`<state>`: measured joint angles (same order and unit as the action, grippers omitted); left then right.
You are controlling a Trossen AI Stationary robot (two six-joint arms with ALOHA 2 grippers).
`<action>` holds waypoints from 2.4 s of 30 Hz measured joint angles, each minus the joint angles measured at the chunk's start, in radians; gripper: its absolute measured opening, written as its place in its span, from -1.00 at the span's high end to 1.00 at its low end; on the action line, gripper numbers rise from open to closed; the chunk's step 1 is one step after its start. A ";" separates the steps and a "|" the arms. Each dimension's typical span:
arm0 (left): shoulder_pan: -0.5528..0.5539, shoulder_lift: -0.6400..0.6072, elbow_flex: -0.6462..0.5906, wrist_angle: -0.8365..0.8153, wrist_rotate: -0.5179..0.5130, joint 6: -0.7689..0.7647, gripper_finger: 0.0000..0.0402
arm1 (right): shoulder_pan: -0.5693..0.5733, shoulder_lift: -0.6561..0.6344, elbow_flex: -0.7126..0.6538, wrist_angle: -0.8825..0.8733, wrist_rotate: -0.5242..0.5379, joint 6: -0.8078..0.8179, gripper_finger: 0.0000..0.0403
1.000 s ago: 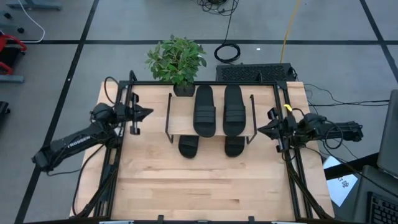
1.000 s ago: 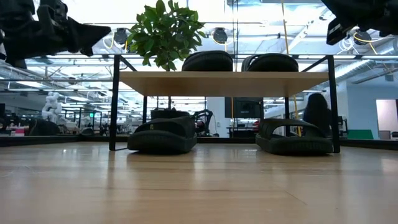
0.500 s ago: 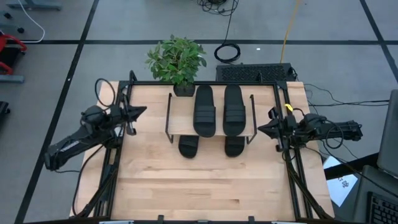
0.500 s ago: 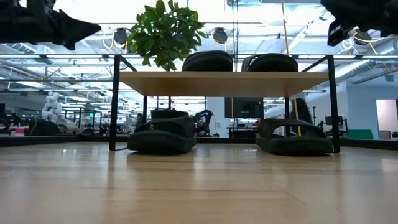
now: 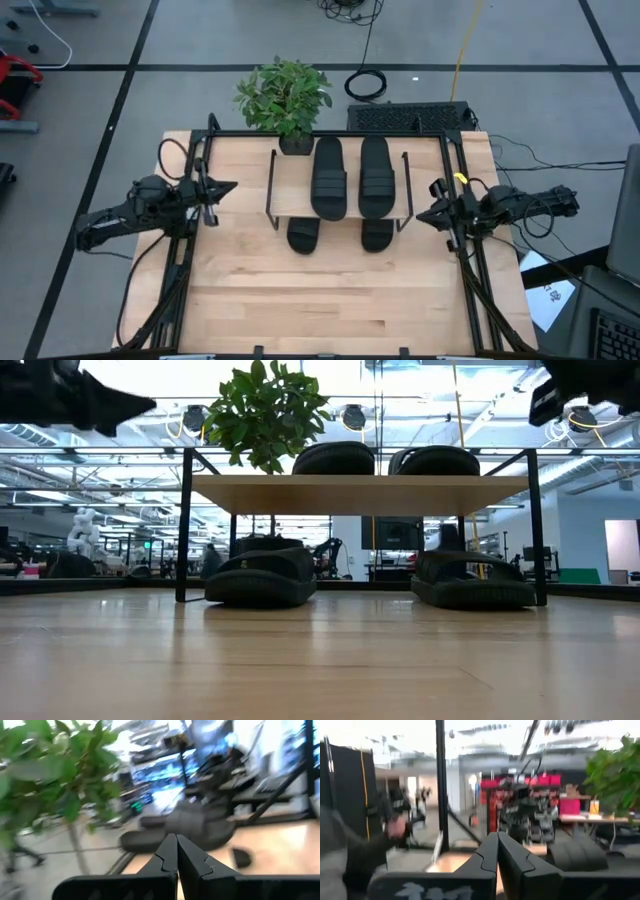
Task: Pick and place slides into the shelf
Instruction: Return to Home Position
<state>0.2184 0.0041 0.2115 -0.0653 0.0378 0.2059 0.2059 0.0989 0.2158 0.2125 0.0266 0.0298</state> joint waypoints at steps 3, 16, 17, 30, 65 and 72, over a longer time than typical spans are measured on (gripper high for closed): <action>-0.042 -0.001 -0.022 -0.032 -0.148 0.068 1.00 | 0.025 -0.029 0.000 -0.095 0.035 -0.035 1.00; -0.083 0.000 -0.066 -0.041 -0.034 0.126 1.00 | 0.067 -0.096 -0.025 -0.143 0.057 -0.118 1.00; -0.083 0.000 -0.066 -0.041 -0.018 0.129 1.00 | 0.067 -0.096 -0.028 -0.140 0.031 -0.131 1.00; -0.055 0.000 -0.096 -0.062 0.015 0.060 1.00 | 0.060 -0.098 -0.121 -0.048 0.024 -0.094 1.00; -0.056 0.008 -0.158 -0.035 0.036 0.018 1.00 | 0.060 -0.097 -0.164 -0.016 0.025 -0.070 1.00; -0.055 0.008 -0.158 -0.036 0.033 0.002 0.98 | 0.060 -0.097 -0.165 -0.014 0.025 -0.069 1.00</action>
<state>0.1631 0.0119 0.0532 -0.1009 0.0711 0.2077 0.2657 0.0021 0.0509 0.1980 0.0514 -0.0389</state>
